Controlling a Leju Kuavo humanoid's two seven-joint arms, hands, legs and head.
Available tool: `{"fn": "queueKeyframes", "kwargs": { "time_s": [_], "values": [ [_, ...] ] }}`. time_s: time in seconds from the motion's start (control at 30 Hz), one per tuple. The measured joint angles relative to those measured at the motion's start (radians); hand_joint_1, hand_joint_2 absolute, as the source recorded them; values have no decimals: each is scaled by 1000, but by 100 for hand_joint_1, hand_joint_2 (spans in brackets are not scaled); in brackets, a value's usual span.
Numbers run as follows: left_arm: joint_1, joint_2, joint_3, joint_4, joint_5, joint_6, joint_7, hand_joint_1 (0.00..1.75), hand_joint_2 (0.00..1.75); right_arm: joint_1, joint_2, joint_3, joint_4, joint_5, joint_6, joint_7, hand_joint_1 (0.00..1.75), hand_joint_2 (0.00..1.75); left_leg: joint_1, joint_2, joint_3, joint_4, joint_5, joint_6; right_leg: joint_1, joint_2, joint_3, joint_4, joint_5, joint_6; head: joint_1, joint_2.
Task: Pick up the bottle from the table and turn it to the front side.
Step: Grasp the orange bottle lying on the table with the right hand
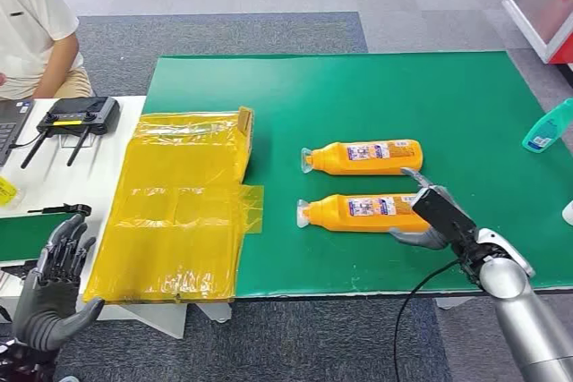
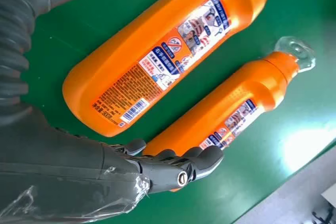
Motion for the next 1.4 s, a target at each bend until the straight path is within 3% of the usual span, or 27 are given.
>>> {"fn": "queueKeyframes", "kwargs": {
  "time_s": [0.13, 0.33, 0.67, 1.2, 1.4],
  "values": [
    [-4, 2, -1, 1, 4, -2, 0, 0, 175, -28, -19, 43, 27, 45, 0, 34, 0, 175, 0, 0, 0, 0, 0, 0, 0, 0, 0, 0, 0, 0, 0, 0],
    [-21, 5, -8, 7, 7, 3, 2, 0, 175, -140, -46, 184, 119, 135, -10, 86, 0, 175, 0, 0, 0, 0, 2, -1, 0, 0, 0, 0, 1, -1, 0, 0],
    [-49, 11, -41, 30, -5, 20, 3, 0, 175, -291, -45, 354, 262, 138, 1, 108, 0, 175, 0, 0, 0, 0, 2, -1, 0, 0, 0, 0, 2, -1, 0, 0],
    [-61, 17, -61, 62, 13, 21, 3, 0, 175, -359, -34, 441, 357, 131, 0, 109, 0, 175, 0, 0, 0, 0, 2, -1, 0, 0, -1, 0, 2, -1, 0, 0],
    [-68, 35, -103, 66, -32, 54, -6, 0, 175, -391, -32, 491, 457, 120, -19, 111, 0, 175, 0, 0, 0, 0, 2, 0, 0, 0, 0, 0, 2, -1, 0, 0]
  ]
}}
